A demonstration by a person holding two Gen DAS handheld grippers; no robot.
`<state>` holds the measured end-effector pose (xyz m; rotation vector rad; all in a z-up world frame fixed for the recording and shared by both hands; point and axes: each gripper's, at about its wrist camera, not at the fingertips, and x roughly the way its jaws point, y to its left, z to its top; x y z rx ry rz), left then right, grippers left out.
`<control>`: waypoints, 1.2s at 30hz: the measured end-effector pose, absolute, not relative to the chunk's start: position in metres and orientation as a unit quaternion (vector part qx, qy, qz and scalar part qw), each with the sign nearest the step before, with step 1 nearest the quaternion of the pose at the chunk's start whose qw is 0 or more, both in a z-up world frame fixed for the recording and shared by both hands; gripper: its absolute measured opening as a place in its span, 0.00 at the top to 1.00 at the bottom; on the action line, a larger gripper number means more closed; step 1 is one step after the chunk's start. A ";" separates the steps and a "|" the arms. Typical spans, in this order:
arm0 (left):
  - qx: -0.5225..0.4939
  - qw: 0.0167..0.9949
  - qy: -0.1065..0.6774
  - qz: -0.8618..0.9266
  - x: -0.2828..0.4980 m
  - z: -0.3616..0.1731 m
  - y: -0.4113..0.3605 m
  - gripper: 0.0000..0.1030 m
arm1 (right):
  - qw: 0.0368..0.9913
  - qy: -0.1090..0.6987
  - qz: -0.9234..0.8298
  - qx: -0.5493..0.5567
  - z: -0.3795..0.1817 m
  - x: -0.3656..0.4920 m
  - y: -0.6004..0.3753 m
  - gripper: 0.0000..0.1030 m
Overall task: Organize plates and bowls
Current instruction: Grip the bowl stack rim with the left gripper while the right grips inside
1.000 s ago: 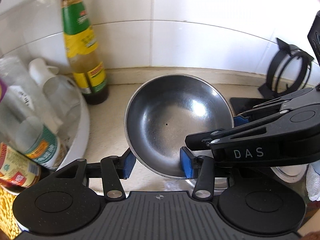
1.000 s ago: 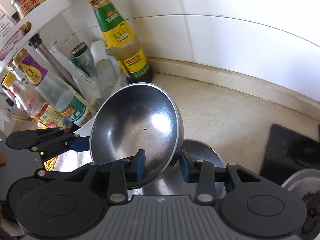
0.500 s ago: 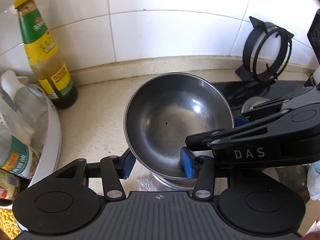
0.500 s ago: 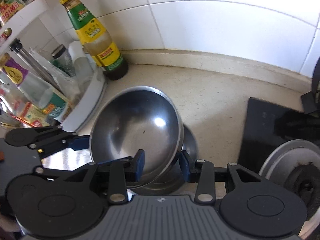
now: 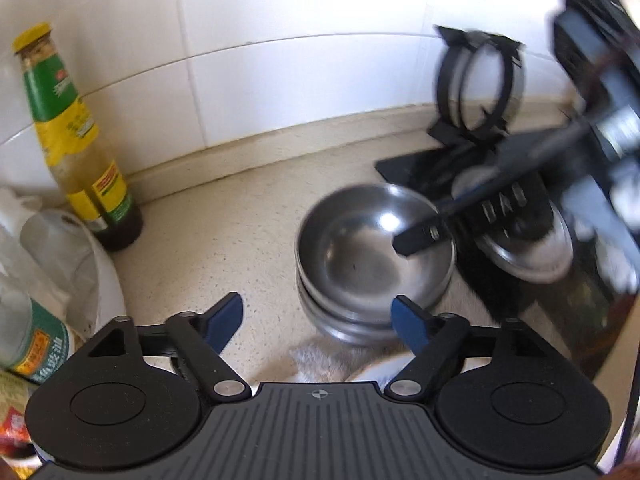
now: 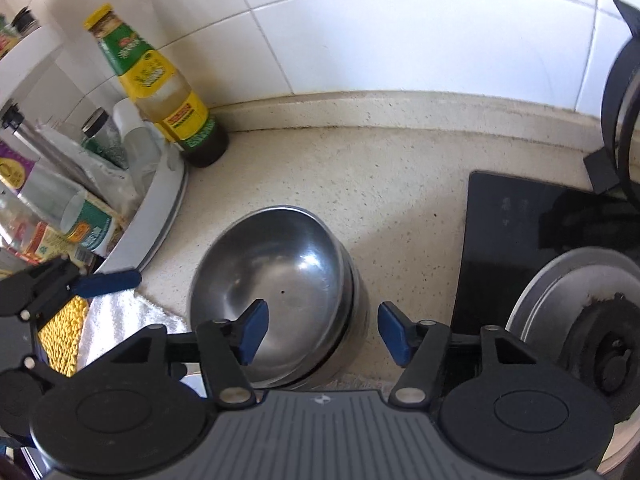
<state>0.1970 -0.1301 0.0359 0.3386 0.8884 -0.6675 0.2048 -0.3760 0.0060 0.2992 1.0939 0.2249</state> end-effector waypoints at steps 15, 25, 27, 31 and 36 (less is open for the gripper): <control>0.174 0.765 0.444 -0.434 0.227 -0.027 -0.157 0.11 | 0.807 0.539 0.096 0.223 -0.043 0.231 -0.383 0.31; 0.169 0.769 0.432 -0.440 0.259 -0.042 -0.184 0.03 | 0.808 0.529 0.096 0.242 -0.050 0.270 -0.404 0.29; 0.169 0.778 0.424 -0.431 0.262 -0.044 -0.189 0.02 | 0.805 0.531 0.103 0.243 -0.050 0.275 -0.407 0.29; 0.179 0.785 0.410 -0.428 0.268 -0.048 -0.197 0.00 | 0.804 0.530 0.121 0.241 -0.053 0.284 -0.409 0.28; 0.209 0.782 0.400 -0.431 0.267 -0.058 -0.208 0.00 | 0.794 0.530 0.148 0.258 -0.062 0.295 -0.410 0.19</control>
